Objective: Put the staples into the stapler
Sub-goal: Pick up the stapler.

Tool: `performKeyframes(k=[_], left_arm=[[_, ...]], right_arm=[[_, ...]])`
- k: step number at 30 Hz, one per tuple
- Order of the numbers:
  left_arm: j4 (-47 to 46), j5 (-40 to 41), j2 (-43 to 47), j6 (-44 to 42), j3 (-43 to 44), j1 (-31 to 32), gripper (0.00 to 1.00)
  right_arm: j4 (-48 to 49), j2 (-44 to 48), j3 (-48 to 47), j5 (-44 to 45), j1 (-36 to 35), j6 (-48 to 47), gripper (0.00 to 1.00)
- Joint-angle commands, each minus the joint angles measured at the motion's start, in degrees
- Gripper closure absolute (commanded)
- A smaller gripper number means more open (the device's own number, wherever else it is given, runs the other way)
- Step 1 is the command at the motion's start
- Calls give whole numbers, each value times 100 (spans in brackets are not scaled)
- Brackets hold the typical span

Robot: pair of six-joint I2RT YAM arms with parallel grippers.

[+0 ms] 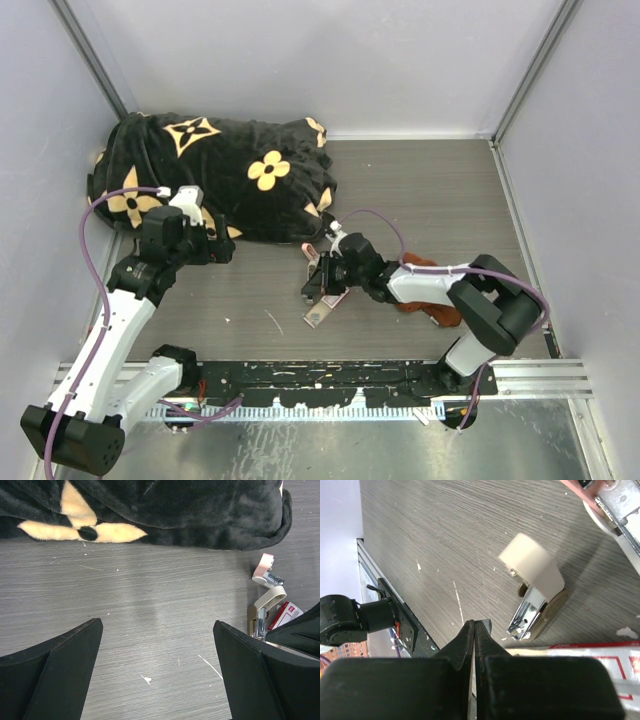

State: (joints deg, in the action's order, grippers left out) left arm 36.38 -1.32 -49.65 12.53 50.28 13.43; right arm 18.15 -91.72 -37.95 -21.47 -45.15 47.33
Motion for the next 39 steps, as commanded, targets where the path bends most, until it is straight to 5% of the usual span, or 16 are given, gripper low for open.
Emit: performKeyframes(k=[1, 8, 14, 21, 26, 39], left_arm=[[-120, -48, 156, -36, -6, 19, 5], [-148, -66, 238, -56, -1, 15, 5], [-207, -574, 386, 43, 42, 14, 8], [-1815, -2372, 1157, 2151, -942, 27, 12], [-3579, -3158, 1477, 3461, -1751, 327, 16], [-4805, -3108, 714, 3382, -1454, 2323, 22]], right_arm=[[-268, 796, 70, 289, 41, -351, 100], [-1651, 1490, 188, 857, 84, -916, 99], [-1202, 1991, 445, 126, 85, -950, 99], [-5, 2603, 703, -290, 82, -691, 99], [2163, 2955, 1218, -250, 85, 294, 99], [4356, 2954, 1145, -331, 77, 1180, 100]])
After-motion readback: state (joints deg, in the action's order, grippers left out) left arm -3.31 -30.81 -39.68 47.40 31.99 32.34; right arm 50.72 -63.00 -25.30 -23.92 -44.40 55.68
